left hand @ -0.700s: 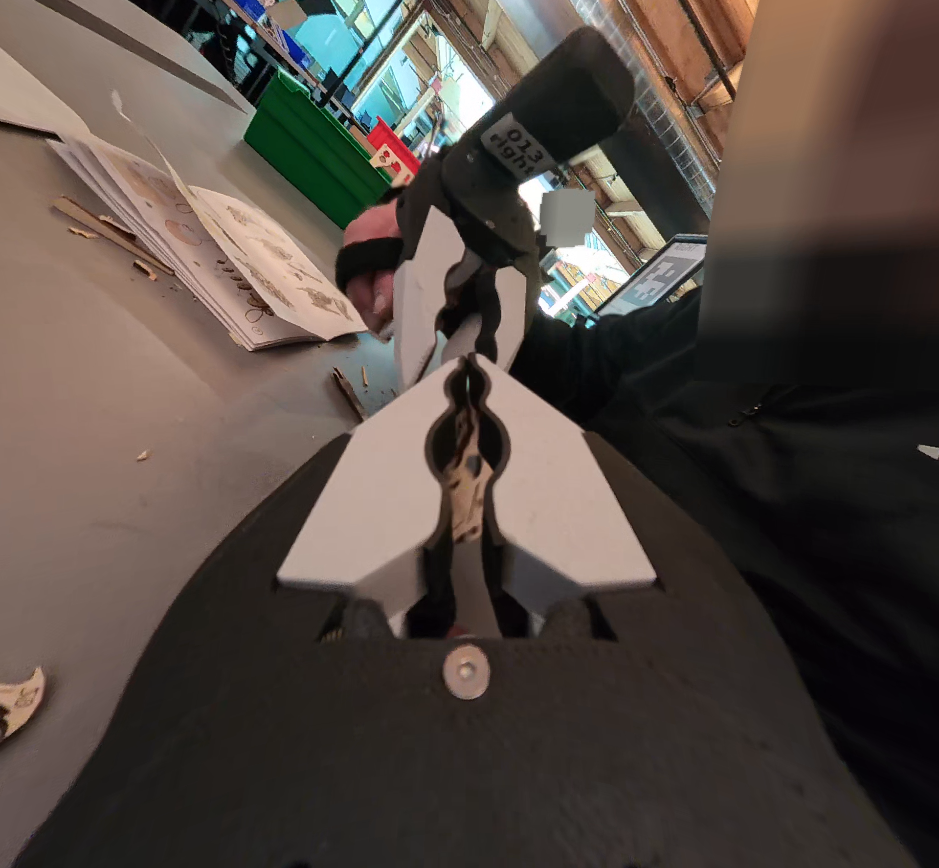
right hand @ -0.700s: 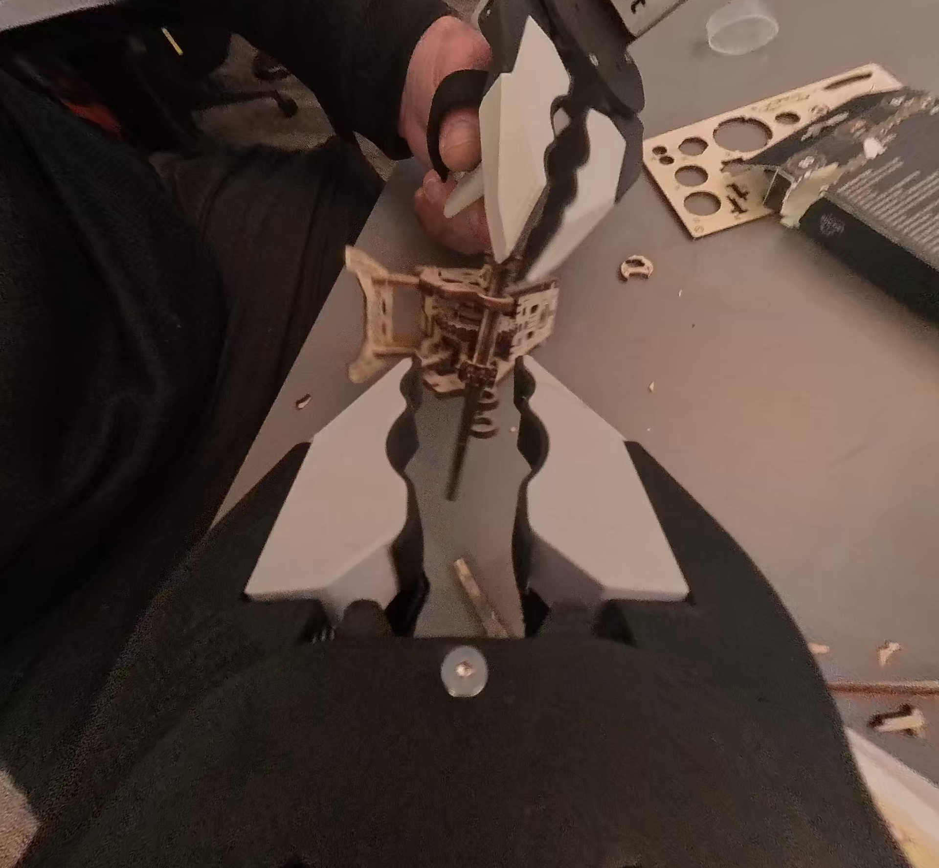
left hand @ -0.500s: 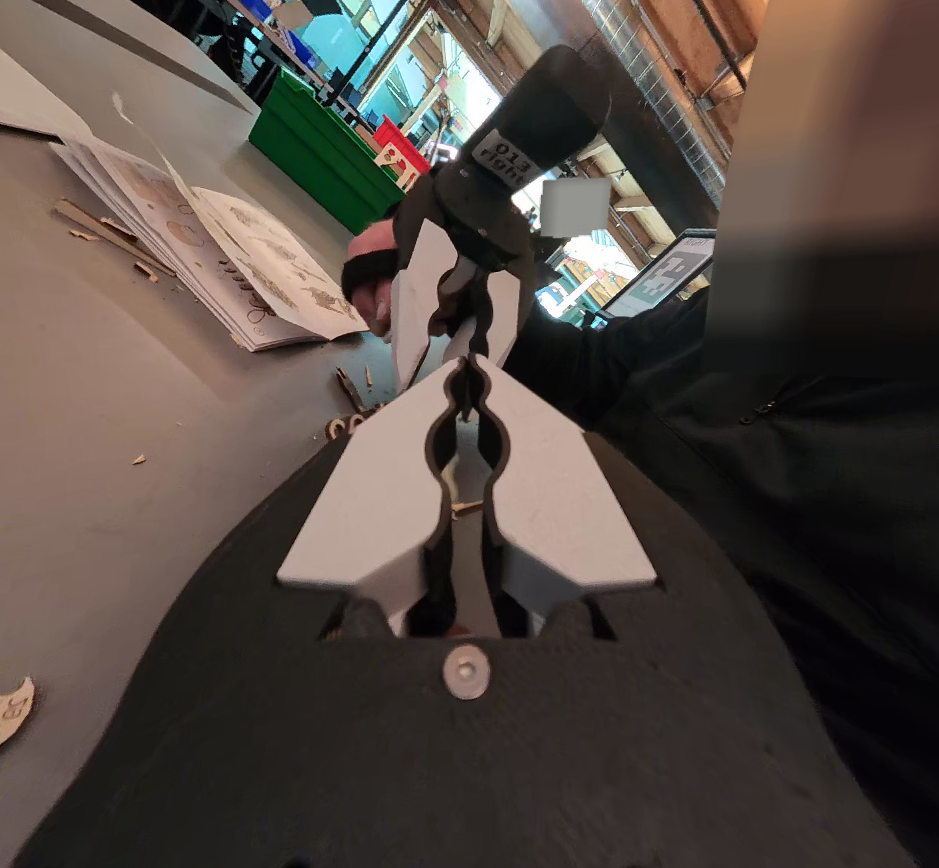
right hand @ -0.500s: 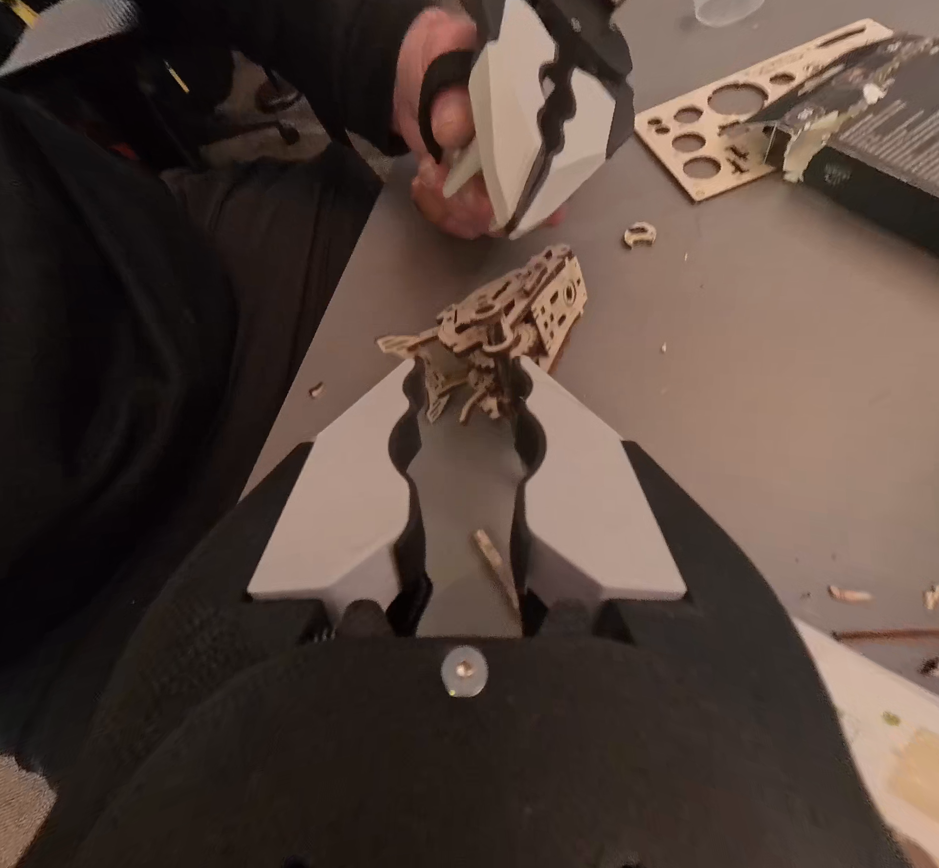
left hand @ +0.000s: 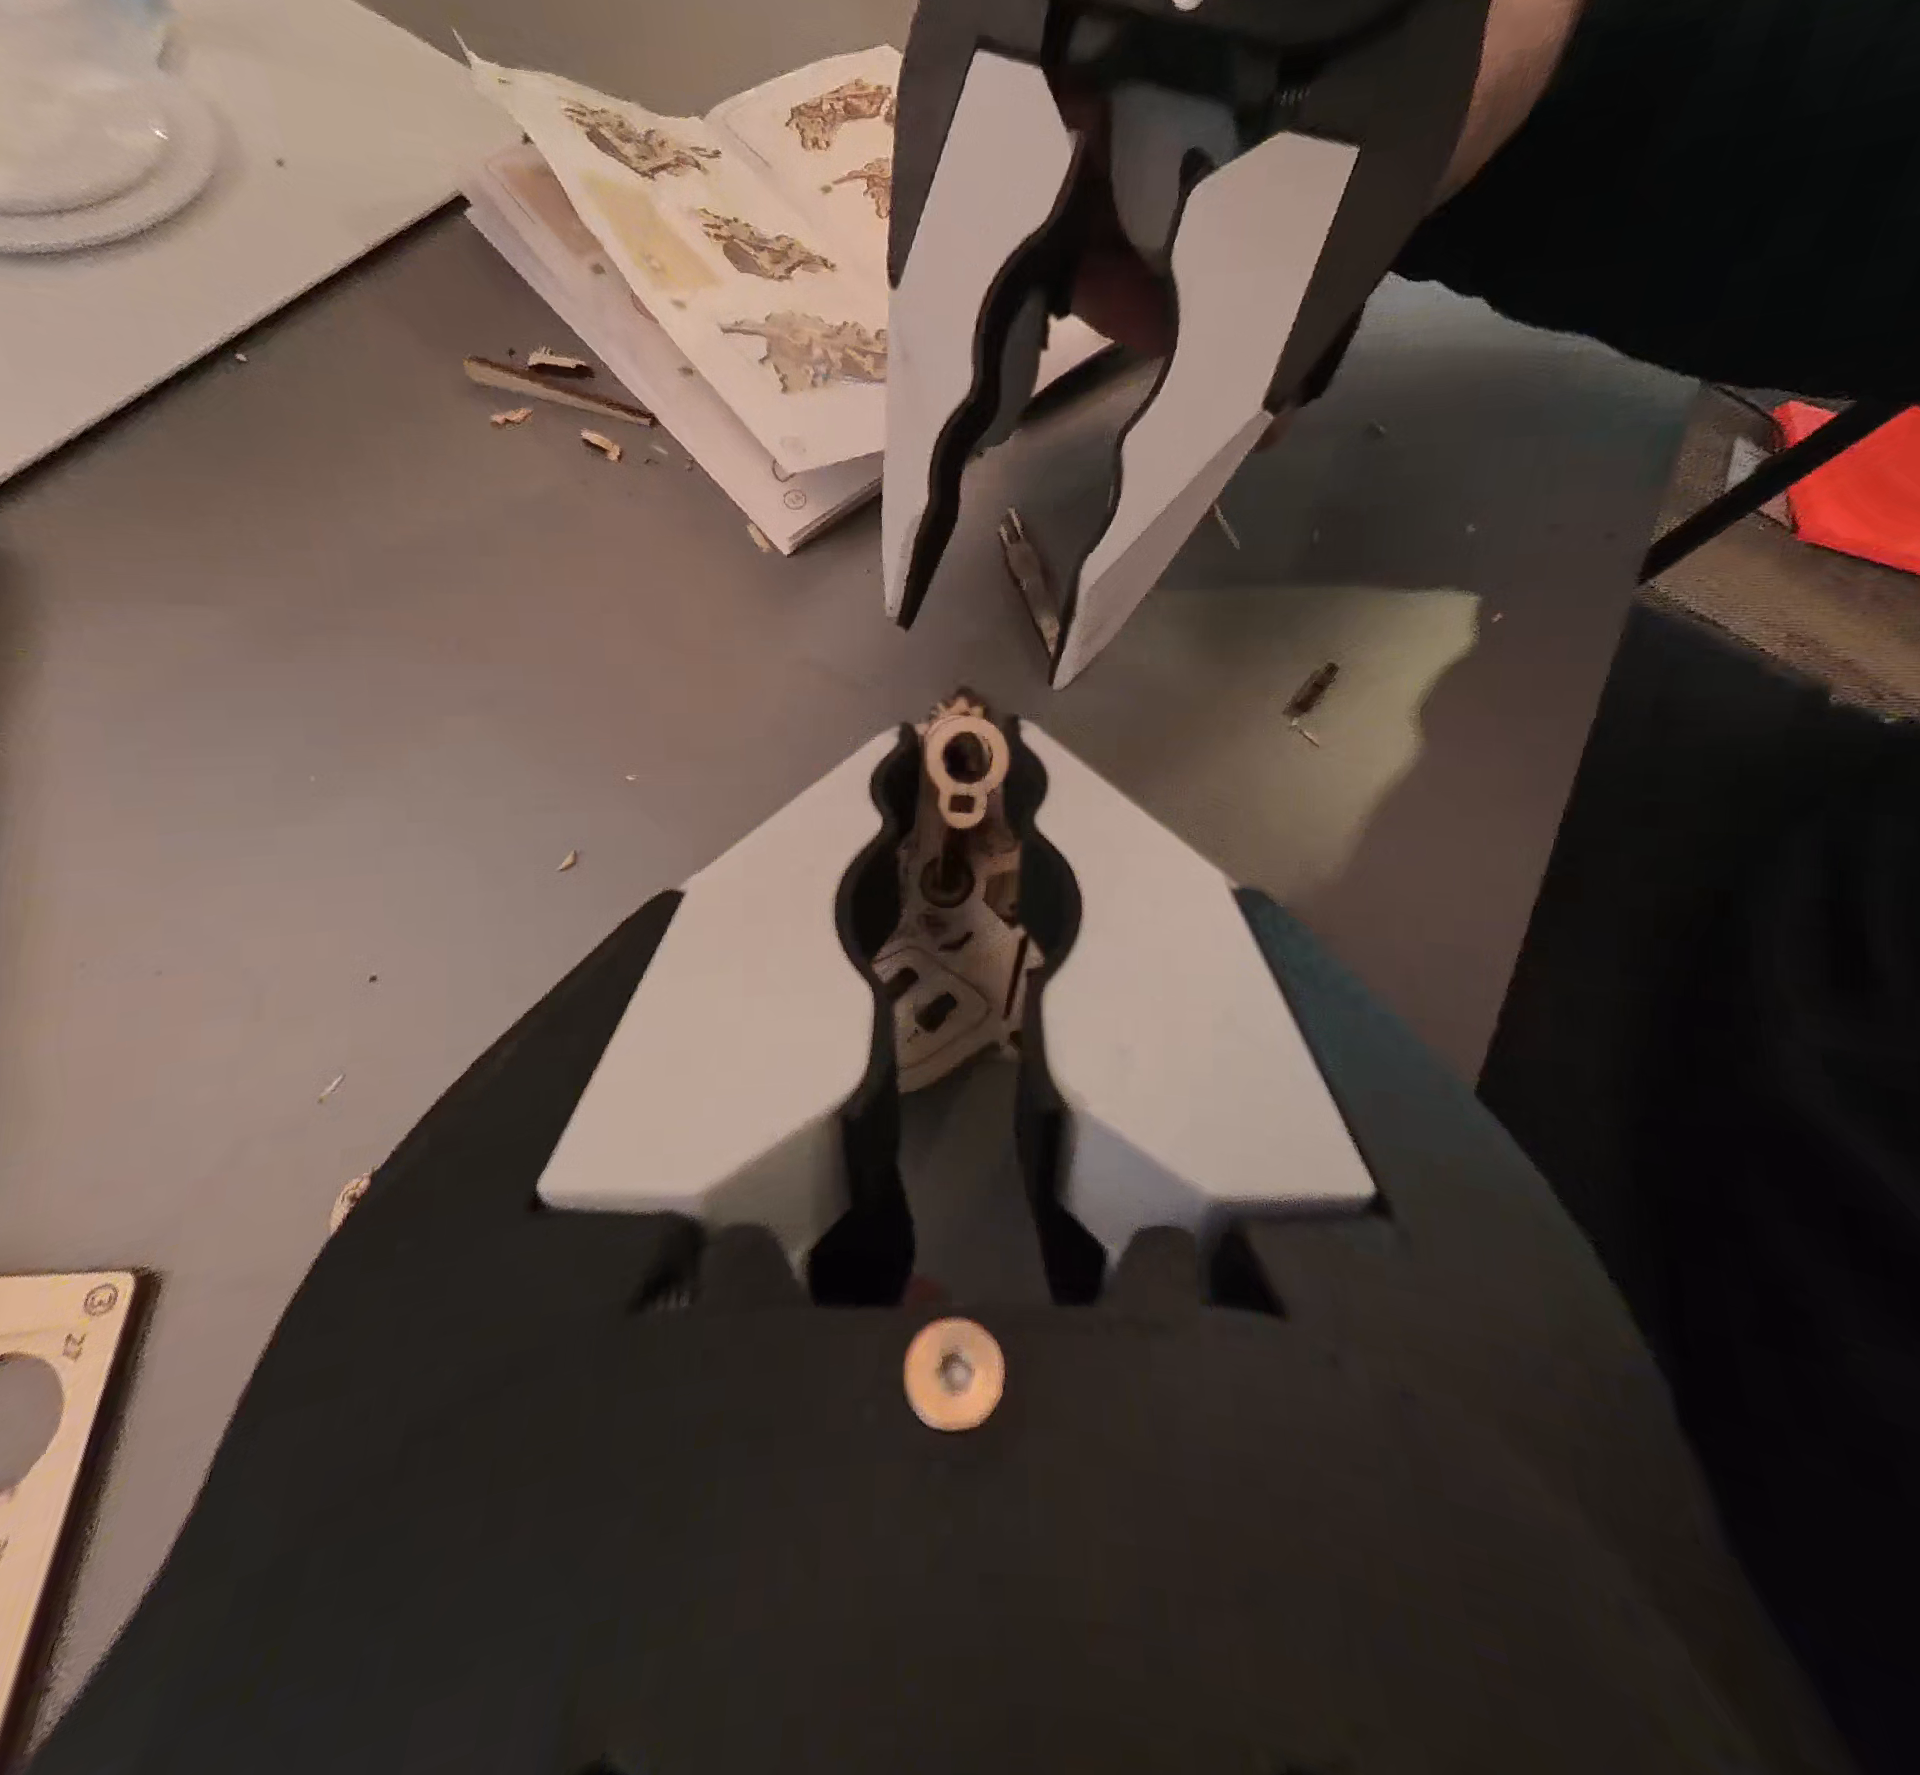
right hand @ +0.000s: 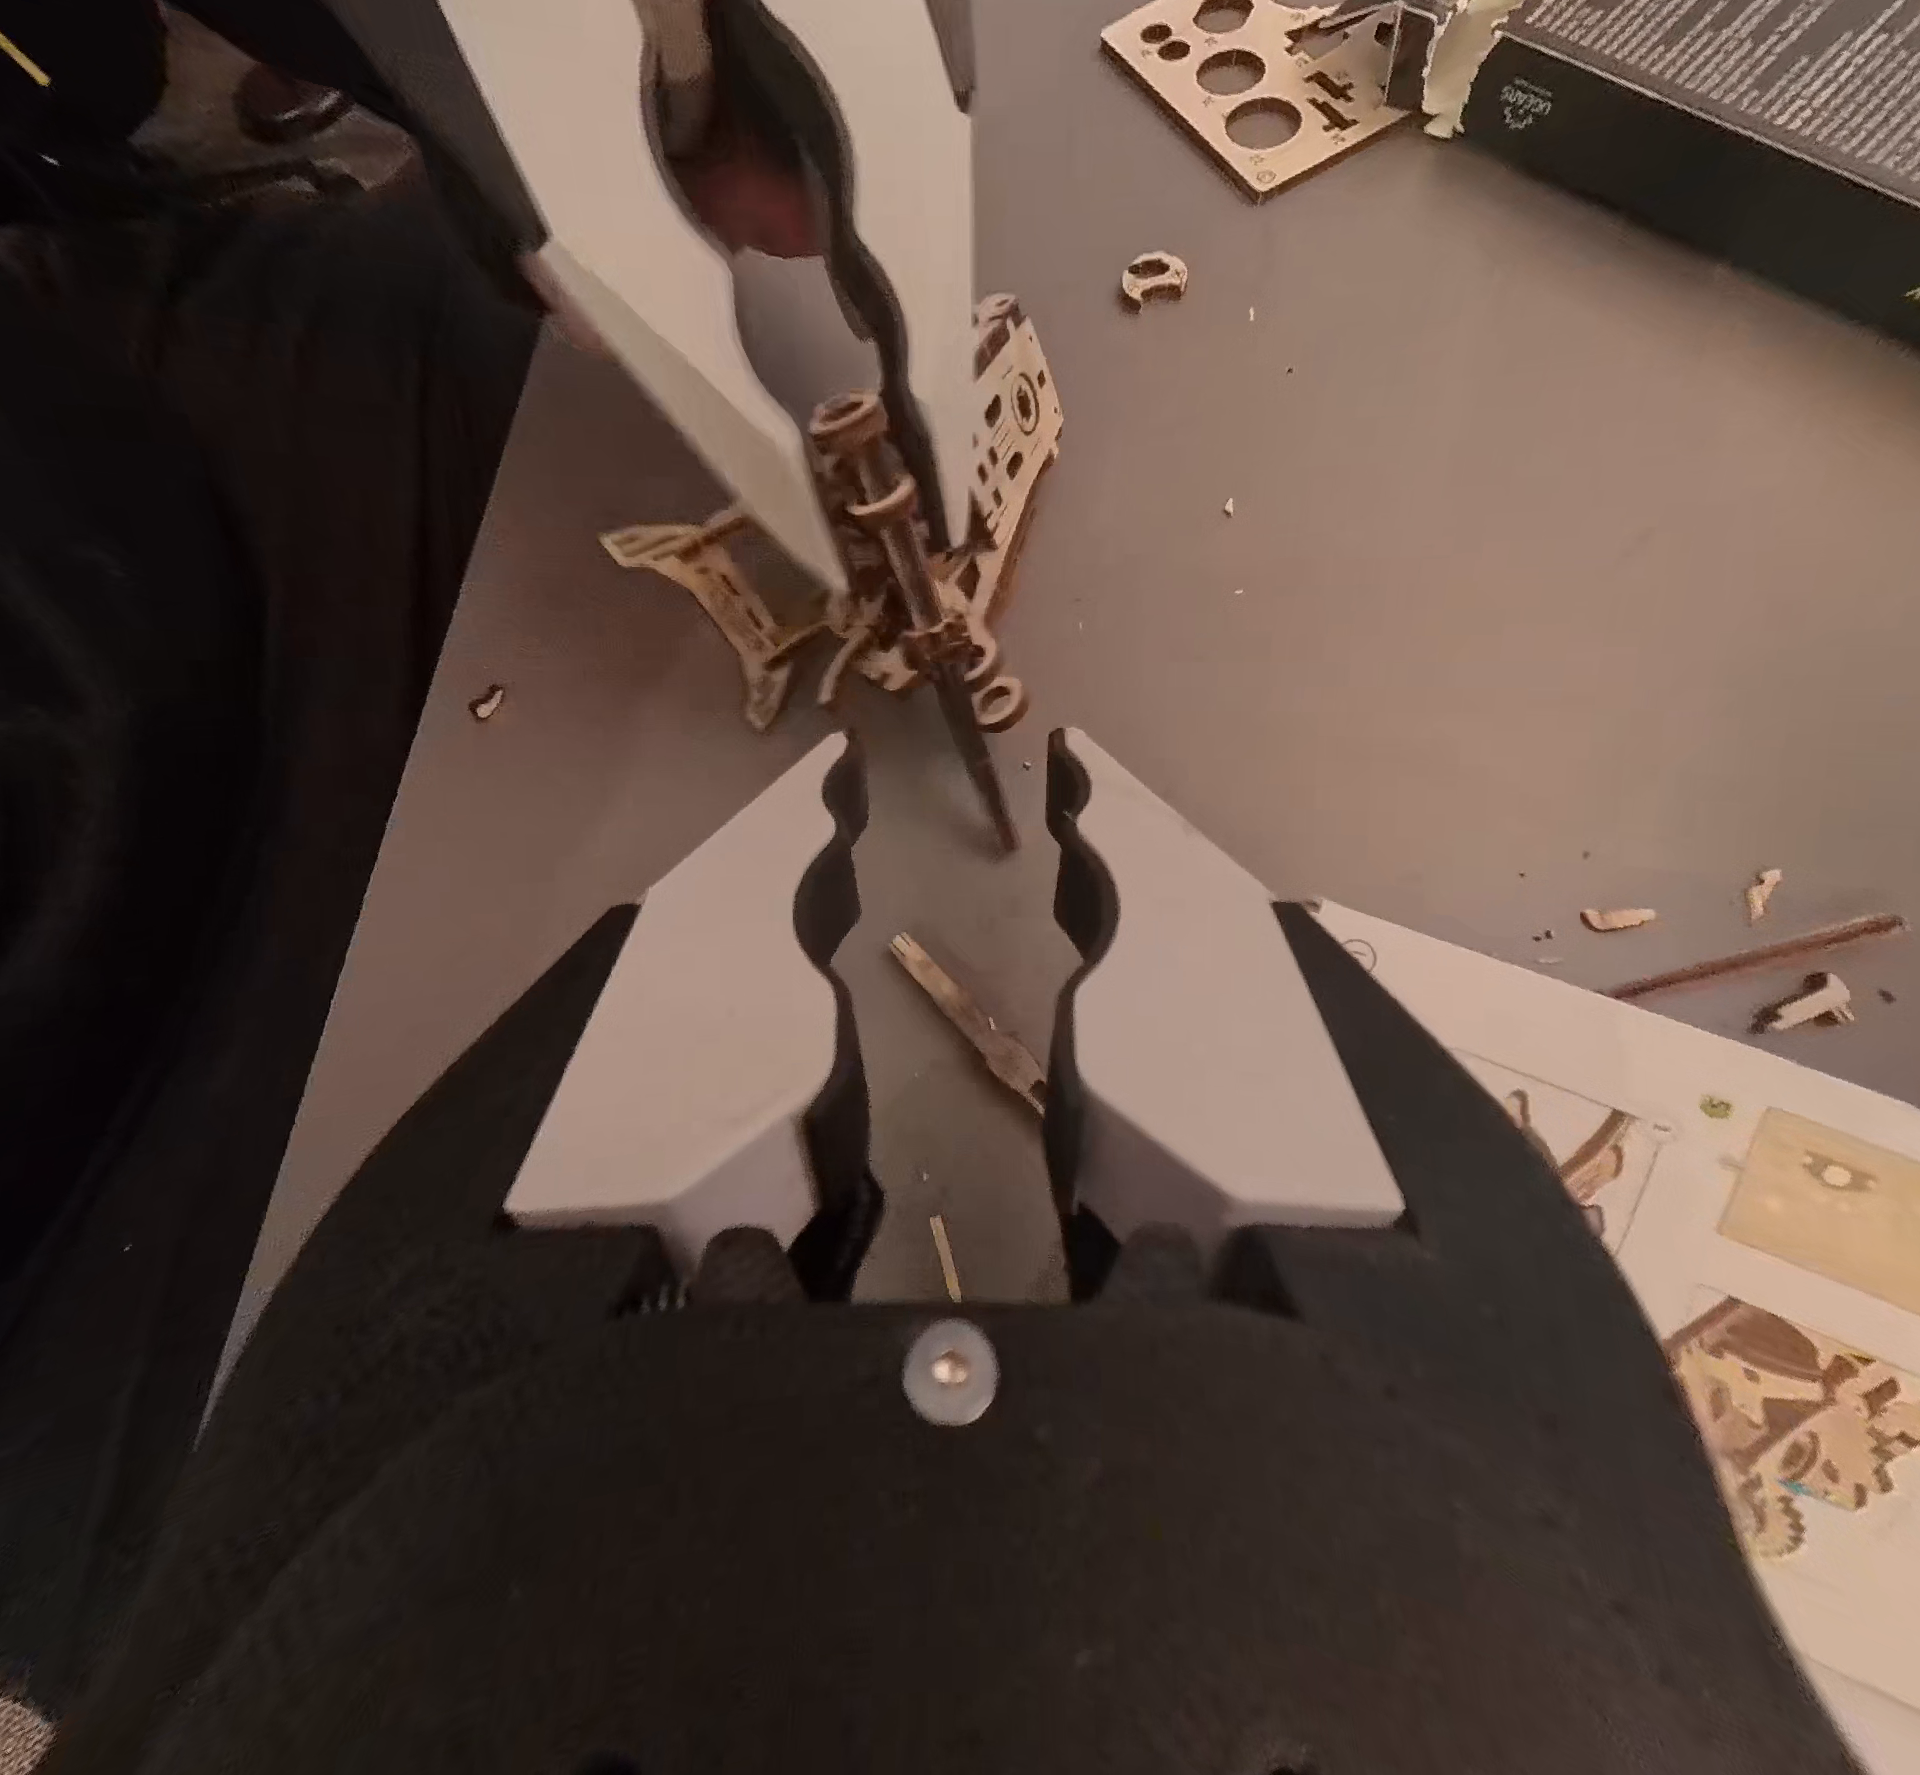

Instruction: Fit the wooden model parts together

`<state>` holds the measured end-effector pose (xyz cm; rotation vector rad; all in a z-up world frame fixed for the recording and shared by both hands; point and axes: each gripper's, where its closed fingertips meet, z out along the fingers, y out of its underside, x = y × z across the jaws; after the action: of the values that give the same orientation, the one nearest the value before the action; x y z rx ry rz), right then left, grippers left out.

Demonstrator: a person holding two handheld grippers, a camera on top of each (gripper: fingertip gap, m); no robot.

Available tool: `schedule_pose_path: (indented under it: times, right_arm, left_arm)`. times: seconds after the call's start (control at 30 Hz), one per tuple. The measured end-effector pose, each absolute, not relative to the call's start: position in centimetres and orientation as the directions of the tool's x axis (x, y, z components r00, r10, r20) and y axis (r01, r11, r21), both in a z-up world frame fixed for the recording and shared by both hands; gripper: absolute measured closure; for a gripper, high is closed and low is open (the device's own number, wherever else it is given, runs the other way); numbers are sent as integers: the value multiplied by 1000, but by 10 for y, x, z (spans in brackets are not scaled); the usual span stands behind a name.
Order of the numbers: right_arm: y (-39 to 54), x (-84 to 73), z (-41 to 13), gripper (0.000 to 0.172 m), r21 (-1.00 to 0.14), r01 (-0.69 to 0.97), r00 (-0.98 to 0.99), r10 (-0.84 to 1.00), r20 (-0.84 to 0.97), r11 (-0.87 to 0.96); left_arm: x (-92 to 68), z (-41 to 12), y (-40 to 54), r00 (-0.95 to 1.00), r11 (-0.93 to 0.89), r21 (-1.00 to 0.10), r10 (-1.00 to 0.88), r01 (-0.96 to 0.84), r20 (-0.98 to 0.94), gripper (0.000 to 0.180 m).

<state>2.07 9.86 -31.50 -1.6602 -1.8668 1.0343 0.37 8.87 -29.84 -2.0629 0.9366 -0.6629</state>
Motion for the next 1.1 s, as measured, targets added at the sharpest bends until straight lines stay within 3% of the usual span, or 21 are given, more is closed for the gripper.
schedule_pose_path:
  times: [0.17,0.3,0.57,0.73,0.9,1.0,1.1]
  right_arm:
    - [90,21,-313,133,-787,614,-184,959,-213,-57]
    - [82,13,-297,123,-826,528,-191,921,-340,-195]
    - [73,0,-235,119,-875,256,-293,830,-475,-410]
    - [77,4,-211,148,-901,121,-327,840,-433,-417]
    - [80,14,-213,151,-920,104,-301,870,-391,-378]
    - [80,21,-217,154,-925,114,-288,879,-380,-362]
    - [81,25,-226,155,-929,139,-269,890,-369,-343]
  left_arm:
    - [-3,-283,78,613,-423,-864,-769,-274,182,169]
    - [-20,-255,81,601,-442,-897,-713,14,361,170]
    - [-28,-200,84,404,-411,-823,-727,391,555,170]
    - [-14,-194,81,315,-422,-794,-755,439,575,170]
    - [-8,-200,81,322,-402,-792,-756,460,570,167]
    - [-7,-205,80,360,-393,-817,-754,423,549,153]
    - [1,-221,76,439,-394,-879,-762,270,476,155]
